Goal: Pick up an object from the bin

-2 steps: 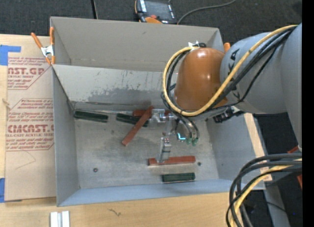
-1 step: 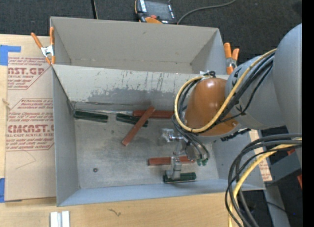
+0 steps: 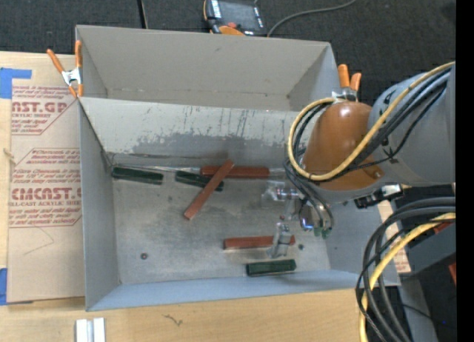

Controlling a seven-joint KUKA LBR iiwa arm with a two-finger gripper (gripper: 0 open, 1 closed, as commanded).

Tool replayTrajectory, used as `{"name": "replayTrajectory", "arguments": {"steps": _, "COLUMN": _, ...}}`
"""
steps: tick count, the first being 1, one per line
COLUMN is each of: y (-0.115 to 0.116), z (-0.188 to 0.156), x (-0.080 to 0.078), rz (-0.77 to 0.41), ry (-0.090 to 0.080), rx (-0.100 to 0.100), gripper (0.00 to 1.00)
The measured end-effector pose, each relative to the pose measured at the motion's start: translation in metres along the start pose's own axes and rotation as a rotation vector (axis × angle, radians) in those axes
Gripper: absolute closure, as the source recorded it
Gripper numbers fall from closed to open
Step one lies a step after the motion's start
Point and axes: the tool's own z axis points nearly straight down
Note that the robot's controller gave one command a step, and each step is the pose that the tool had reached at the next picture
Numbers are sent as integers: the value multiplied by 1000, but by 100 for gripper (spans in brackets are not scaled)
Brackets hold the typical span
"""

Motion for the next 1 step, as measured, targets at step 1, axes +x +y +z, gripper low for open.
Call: {"name": "replayTrajectory", "arguments": {"steps": 1, "y": 15, "z": 1, "x": -2, "rz": 174, "ry": 2, "rx": -1, "gripper": 0}}
